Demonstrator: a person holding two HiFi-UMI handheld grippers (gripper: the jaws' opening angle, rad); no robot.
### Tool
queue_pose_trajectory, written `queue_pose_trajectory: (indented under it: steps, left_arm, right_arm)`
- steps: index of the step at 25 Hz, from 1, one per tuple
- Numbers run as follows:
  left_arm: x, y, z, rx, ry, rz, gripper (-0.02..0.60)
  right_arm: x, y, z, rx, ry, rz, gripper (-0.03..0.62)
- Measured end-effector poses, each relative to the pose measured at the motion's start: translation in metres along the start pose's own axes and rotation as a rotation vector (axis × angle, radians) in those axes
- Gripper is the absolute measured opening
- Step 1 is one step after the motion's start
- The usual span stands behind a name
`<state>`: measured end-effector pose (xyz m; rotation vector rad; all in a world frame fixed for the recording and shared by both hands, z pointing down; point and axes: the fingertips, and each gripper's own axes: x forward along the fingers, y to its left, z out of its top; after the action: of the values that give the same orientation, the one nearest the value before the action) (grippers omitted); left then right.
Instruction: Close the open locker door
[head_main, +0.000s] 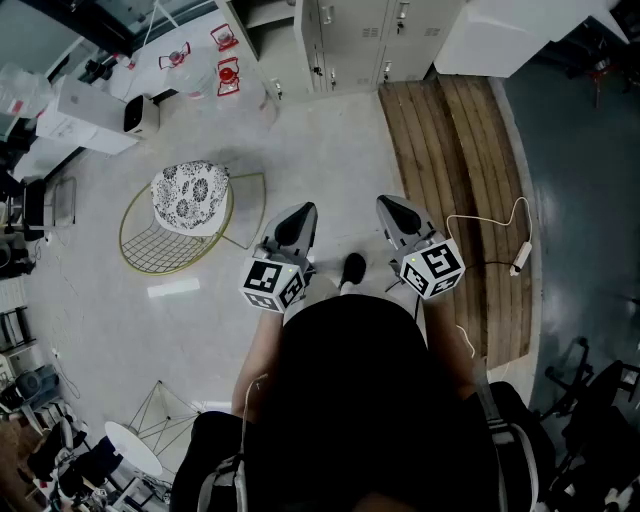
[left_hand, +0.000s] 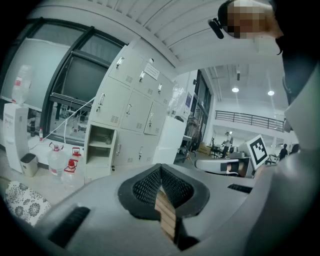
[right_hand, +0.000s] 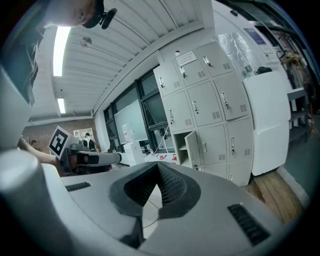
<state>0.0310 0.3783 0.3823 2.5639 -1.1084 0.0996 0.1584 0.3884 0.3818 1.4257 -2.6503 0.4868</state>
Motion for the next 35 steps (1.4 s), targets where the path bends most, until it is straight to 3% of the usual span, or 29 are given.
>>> queue_pose_trajectory:
  steps: [10, 16, 23, 35]
  left_arm:
    - [-0.012, -0.008, 0.007, 0.025, -0.012, -0.016, 0.018]
    - [-0.021, -0.02, 0.0, 0.029, -0.009, -0.001, 0.018]
    - [-0.028, -0.028, -0.013, 0.026, 0.004, 0.003, 0.018]
    - [0.004, 0.004, -0.01, -0.005, 0.012, -0.036, 0.018]
  right_arm:
    - [-0.013, 0.012, -0.005, 0.009, -0.003, -0.008, 0.003]
    - [-0.032, 0.015, -0.003, -0.081, -0.046, -0.061, 0.003]
    - [-0.035, 0.027, -0.018, -0.074, -0.031, -0.018, 0.004]
    - [0.002, 0.007, -0.012, -0.066, 0.03, -0.064, 0.005]
